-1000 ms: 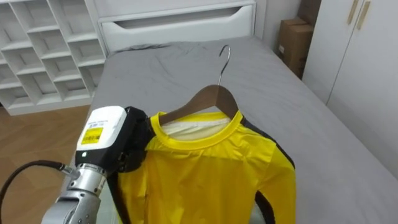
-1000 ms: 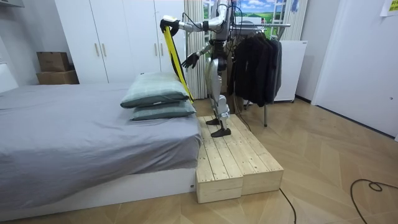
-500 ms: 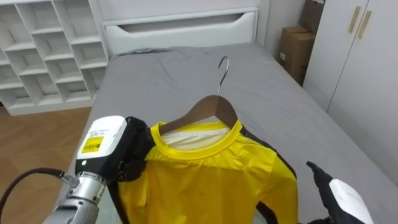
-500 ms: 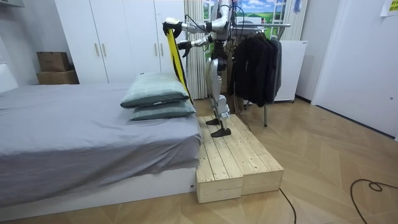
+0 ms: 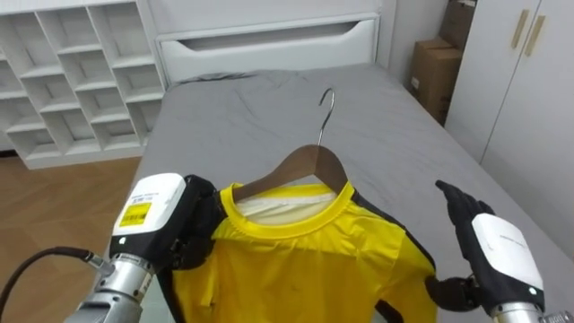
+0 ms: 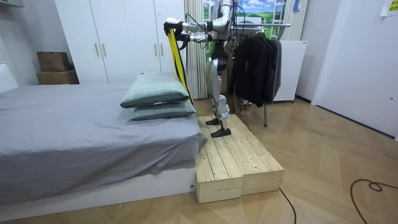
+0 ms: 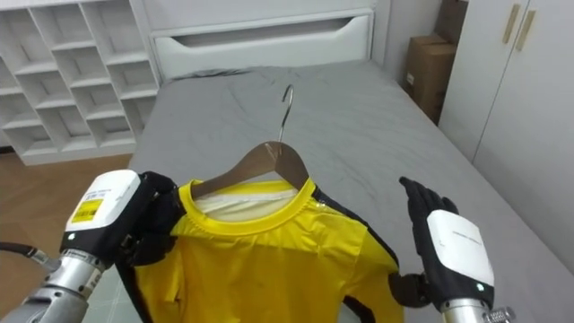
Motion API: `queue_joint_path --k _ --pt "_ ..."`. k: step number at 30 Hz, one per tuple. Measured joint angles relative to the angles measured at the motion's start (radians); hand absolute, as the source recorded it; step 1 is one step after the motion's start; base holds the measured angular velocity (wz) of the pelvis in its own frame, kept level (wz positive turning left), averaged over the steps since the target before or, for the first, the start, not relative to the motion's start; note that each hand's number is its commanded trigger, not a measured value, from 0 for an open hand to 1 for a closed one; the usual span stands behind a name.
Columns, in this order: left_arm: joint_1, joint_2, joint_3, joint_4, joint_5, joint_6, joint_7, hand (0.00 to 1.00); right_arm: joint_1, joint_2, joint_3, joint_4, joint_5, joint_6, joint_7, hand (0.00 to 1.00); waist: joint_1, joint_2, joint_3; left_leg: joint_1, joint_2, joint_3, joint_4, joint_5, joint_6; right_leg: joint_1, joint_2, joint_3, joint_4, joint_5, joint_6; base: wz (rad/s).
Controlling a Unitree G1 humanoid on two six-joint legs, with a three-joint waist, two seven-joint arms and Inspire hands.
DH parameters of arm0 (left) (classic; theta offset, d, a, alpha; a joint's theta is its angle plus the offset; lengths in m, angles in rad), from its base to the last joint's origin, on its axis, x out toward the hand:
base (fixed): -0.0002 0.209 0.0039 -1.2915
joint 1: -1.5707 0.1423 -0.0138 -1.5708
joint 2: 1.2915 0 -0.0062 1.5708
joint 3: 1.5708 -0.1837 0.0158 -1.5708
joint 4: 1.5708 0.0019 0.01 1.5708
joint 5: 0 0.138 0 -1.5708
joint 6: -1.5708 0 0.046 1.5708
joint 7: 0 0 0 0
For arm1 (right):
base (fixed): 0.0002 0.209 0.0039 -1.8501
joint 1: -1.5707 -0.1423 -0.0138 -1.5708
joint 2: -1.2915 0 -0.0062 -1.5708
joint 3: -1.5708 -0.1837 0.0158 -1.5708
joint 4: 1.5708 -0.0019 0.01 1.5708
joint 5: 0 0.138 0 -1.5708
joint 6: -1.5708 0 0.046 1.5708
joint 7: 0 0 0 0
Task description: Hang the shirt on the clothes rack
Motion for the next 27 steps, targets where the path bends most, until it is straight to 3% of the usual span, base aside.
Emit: queue_joint_path --k 3,8,16,23,27 --pt "0.0 0.0 0.0 -0.004 0.0 -0.001 -0.005 1.0 -0.001 -0.005 0.016 -0.029 0.0 -0.002 0.011 0.0 0.001 -0.001 0.0007 -0.003 0.001 0.0 0.0 0.0 0.0 -0.002 0.001 0.003 -0.001 0.0 0.0 0.0" --pt "0.0 0.0 0.001 -0.033 0.0 -0.002 -0.016 1.0 -0.003 -0.006 0.016 -0.039 0.011 -0.003 0.011 0.0 0.023 -0.016 0.0104 -0.01 0.002 0.0 0.0 -0.001 -0.001 -0.009 0.005 0.019 -0.002 0.0 0.0 -0.01" --pt "0.0 -0.004 0.037 -0.041 0.0 -0.006 -0.016 1.0 -0.03 -0.006 0.016 -0.047 -0.02 -0.003 0.011 0.0 0.035 -0.016 0.0107 -0.016 0.003 0.001 -0.002 -0.002 -0.003 -0.018 0.006 0.02 -0.002 0.001 -0.001 0.0" --pt "0.0 -0.033 0.047 -0.041 0.002 -0.004 -0.016 1.0 -0.047 -0.006 0.023 -0.047 -0.007 -0.001 0.011 0.0 0.046 -0.019 0.0111 -0.015 0.003 -0.001 -0.009 -0.002 -0.003 -0.018 0.007 0.021 -0.004 0.001 -0.001 0.0" --pt "0.0 -0.034 0.048 -0.041 0.001 0.002 -0.016 1.0 -0.047 -0.009 0.058 -0.047 0.025 0.003 0.011 0.0 0.051 -0.024 0.0139 -0.015 0.003 0.001 -0.009 -0.002 -0.003 -0.02 0.007 0.021 -0.005 0.0 -0.001 0.0"
